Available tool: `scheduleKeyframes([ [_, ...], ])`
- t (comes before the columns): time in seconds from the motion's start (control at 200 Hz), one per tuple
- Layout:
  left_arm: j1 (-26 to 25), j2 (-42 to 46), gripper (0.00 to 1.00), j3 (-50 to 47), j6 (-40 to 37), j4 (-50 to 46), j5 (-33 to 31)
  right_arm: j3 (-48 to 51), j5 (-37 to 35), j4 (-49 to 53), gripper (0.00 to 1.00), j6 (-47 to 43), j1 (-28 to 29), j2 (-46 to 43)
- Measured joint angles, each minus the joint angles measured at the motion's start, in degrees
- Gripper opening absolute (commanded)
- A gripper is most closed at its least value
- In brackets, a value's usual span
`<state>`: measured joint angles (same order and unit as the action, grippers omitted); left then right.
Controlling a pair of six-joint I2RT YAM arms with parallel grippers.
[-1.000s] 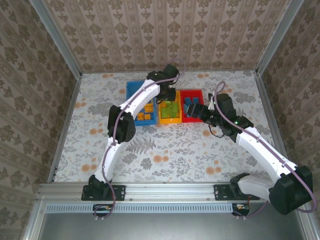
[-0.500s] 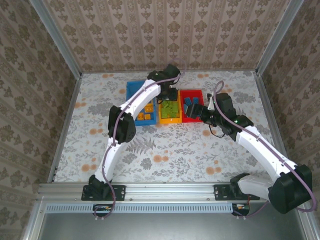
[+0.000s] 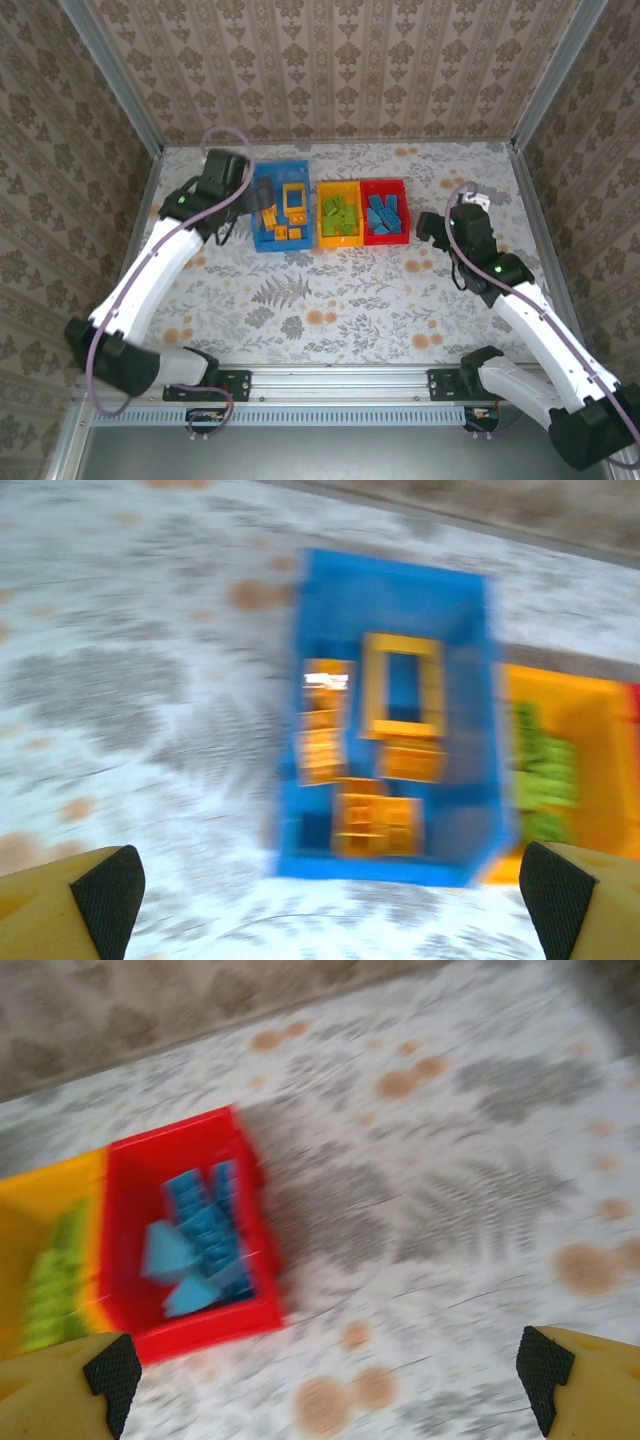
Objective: Sort the legos into containers by color
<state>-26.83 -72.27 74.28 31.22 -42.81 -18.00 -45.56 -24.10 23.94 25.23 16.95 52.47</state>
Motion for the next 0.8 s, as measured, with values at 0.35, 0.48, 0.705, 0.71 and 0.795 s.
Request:
scheduleKeyframes([
  [0.35,12.00,15.63,1.00,-44.11,-21.92,26.36,-11.87,17.16,-3.45,-22.38,1.00,-12.22,-7.89,11.56],
  [0.48,18.60,11.45,1.00,-48.85,-25.07,38.49,-7.58,20.37,-0.72,-36.44,1.00,-14.91,-8.57,18.29],
  [0.705,22.82,-3.87,1.00,-48.98,-28.74,60.96,1.01,20.70,6.03,-54.73,1.00,-19.19,-12.79,26.75],
  [0.71,22.84,-4.02,1.00,-48.98,-28.74,61.27,1.14,20.70,6.10,-55.06,1.00,-19.26,-12.90,26.88],
  [0.795,23.67,-7.15,1.00,-48.98,-29.68,68.87,3.69,21.64,9.40,-63.10,1.00,-19.39,-15.58,30.14],
])
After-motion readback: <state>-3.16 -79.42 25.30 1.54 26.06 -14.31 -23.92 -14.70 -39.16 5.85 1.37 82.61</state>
